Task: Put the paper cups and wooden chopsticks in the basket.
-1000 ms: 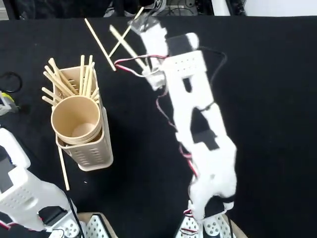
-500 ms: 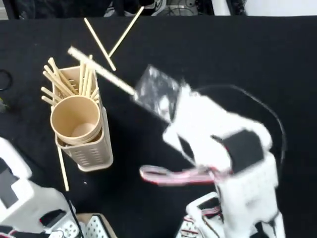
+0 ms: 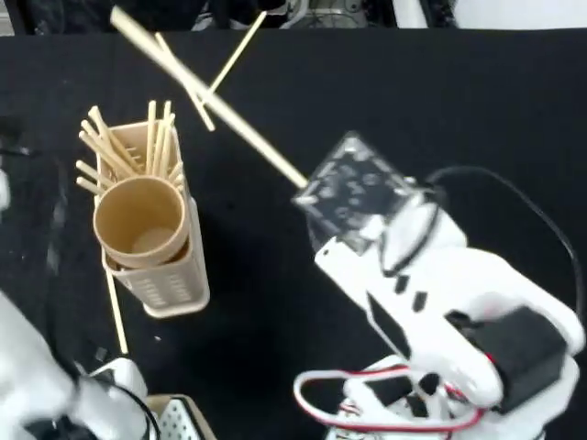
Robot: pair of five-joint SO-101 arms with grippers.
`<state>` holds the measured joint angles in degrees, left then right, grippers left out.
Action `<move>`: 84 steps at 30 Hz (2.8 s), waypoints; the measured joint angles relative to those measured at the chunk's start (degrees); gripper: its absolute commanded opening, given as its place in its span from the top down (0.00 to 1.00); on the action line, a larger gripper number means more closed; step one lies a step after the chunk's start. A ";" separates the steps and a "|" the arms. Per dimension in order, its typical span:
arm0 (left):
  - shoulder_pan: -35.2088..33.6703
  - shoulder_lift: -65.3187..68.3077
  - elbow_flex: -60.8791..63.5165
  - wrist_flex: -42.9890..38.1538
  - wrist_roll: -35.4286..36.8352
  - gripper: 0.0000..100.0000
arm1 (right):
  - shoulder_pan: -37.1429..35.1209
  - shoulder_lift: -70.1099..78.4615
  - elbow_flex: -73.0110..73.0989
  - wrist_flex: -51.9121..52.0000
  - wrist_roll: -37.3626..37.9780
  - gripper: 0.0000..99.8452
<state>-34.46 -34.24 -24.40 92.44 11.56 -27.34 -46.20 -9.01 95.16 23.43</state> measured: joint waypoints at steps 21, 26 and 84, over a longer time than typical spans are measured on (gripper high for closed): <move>49.58 -13.45 -0.88 -9.85 25.58 0.78 | -1.49 -31.03 45.98 -31.21 -15.03 0.99; 55.65 -13.01 -0.88 -9.93 25.58 0.78 | -3.52 -33.23 47.12 -31.74 -15.12 0.99; 64.44 -12.04 10.29 -17.05 17.93 0.83 | -14.24 -41.41 51.52 -31.74 -15.03 0.99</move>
<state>29.98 -46.29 -14.11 75.38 29.49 -41.58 -87.60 42.51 63.43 8.40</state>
